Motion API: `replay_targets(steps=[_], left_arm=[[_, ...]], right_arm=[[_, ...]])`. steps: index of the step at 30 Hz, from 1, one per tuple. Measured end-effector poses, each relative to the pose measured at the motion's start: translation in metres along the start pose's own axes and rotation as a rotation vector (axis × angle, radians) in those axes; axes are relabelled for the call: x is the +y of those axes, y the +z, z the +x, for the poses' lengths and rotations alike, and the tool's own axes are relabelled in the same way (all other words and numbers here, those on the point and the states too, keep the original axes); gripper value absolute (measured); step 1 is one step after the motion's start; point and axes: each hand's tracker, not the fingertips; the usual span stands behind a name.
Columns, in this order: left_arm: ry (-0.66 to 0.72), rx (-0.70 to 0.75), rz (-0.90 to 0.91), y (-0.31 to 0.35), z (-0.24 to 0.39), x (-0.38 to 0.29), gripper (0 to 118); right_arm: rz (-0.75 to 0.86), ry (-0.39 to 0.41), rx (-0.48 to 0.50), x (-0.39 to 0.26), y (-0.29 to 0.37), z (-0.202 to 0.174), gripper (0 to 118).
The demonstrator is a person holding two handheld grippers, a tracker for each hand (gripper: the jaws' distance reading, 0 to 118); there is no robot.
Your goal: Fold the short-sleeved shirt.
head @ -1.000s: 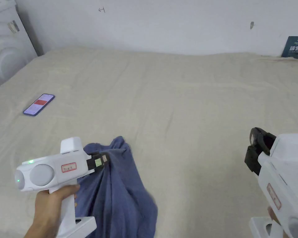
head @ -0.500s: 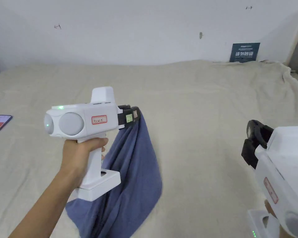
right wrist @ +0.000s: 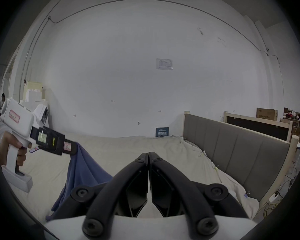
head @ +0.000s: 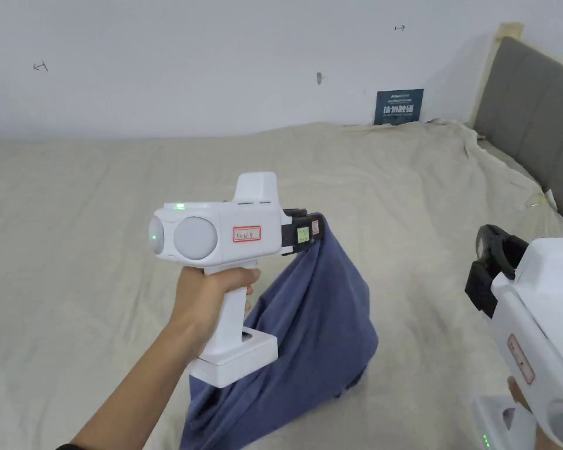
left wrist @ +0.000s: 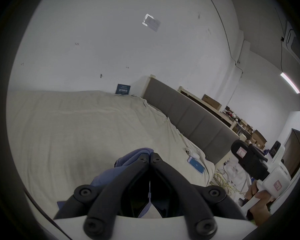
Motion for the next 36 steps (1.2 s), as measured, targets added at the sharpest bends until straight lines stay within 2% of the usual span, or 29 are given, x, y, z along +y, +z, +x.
replay_targets(steps=[2,14,19,23,27,28,29,32,33,36], left_arm=[[0.011,-0.003,-0.055,-0.014,-0.004,-0.014,0],[0.058,0.208,-0.444,-0.077,-0.065,-0.123,0],[0.013,0.312,-0.59,-0.097,-0.08,-0.158,0],[0.007,0.363,-0.653,-0.102,-0.085,-0.177,0],[0.033,0.36,-0.612,-0.097,-0.083,-0.175,2],[0.042,0.351,-0.603,-0.095,-0.082,-0.172,11],[0.038,0.357,-0.599,-0.09,-0.08,-0.169,27],[-0.005,0.422,-0.528,-0.077,-0.074,-0.155,93],[-0.018,0.429,-0.486,-0.07,-0.072,-0.149,102],[-0.018,0.438,-0.351,-0.043,-0.063,-0.123,105]], right_arm=[[-0.006,-0.001,-0.007,-0.003,0.001,0.003,0],[-0.072,-0.017,-0.001,-0.024,-0.005,0.004,0],[-0.087,-0.017,0.004,-0.028,-0.007,0.003,0],[-0.096,-0.015,0.007,-0.03,-0.007,0.003,0],[-0.094,-0.015,0.01,-0.028,-0.006,0.003,0],[-0.092,-0.014,0.011,-0.027,-0.004,0.002,0],[-0.087,-0.012,0.013,-0.025,-0.003,0.002,0],[-0.076,-0.011,0.017,-0.022,-0.002,0.002,0],[-0.073,-0.012,0.017,-0.02,-0.001,0.001,0],[-0.055,-0.021,0.019,-0.015,0.003,0.0,0]])
